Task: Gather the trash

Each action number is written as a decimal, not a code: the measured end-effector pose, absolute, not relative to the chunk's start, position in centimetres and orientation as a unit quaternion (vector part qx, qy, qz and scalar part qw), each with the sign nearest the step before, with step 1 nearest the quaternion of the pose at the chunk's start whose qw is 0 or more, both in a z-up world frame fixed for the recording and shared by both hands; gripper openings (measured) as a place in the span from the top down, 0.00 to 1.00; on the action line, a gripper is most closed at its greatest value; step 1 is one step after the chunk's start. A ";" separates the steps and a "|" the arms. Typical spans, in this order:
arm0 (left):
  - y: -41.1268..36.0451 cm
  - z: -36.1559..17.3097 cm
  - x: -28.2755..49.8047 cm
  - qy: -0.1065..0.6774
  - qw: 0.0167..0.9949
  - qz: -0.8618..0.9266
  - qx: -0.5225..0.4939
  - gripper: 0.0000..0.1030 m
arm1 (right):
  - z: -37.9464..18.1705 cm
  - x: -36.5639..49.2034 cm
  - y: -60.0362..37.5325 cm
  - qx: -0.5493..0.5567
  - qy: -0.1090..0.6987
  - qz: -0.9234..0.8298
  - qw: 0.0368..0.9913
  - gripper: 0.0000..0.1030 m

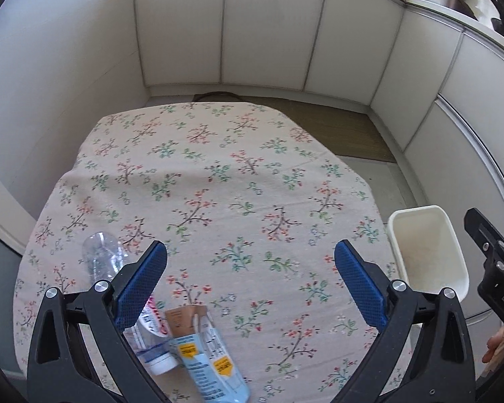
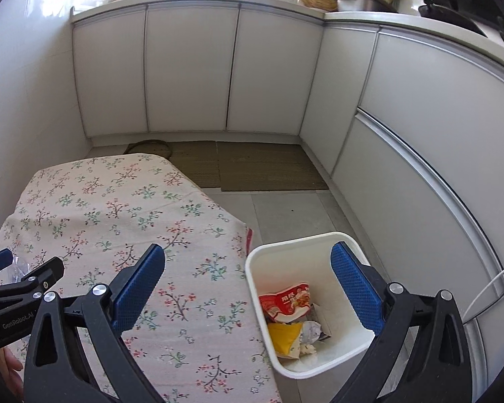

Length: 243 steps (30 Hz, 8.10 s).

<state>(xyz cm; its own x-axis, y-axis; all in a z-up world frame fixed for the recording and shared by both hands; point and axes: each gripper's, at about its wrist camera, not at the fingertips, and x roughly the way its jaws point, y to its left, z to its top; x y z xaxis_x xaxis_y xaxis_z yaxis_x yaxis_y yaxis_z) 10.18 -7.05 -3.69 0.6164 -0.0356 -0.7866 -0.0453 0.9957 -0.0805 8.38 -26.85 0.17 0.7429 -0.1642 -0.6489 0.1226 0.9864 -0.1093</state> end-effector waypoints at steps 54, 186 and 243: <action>11.2 -2.2 7.3 0.446 0.867 0.092 -0.203 0.29 | -12.2 7.5 -5.2 -0.171 0.552 0.231 0.783 0.16; -23.2 5.5 5.2 0.218 0.967 -0.126 0.038 0.07 | 9.5 -4.3 -44.5 0.144 0.087 -0.269 0.948 0.07; -3.8 4.7 0.6 0.296 0.954 0.021 -0.044 0.07 | 4.8 -0.3 -23.5 0.041 0.220 -0.068 0.972 0.07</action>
<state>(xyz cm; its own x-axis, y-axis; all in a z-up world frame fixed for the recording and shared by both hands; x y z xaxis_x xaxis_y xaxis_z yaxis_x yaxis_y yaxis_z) 0.60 -3.80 4.73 0.8239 0.0141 -0.5665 -0.0658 0.9953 -0.0710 -0.29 -23.52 4.80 0.8938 -0.1135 -0.4339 0.1493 0.9876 0.0493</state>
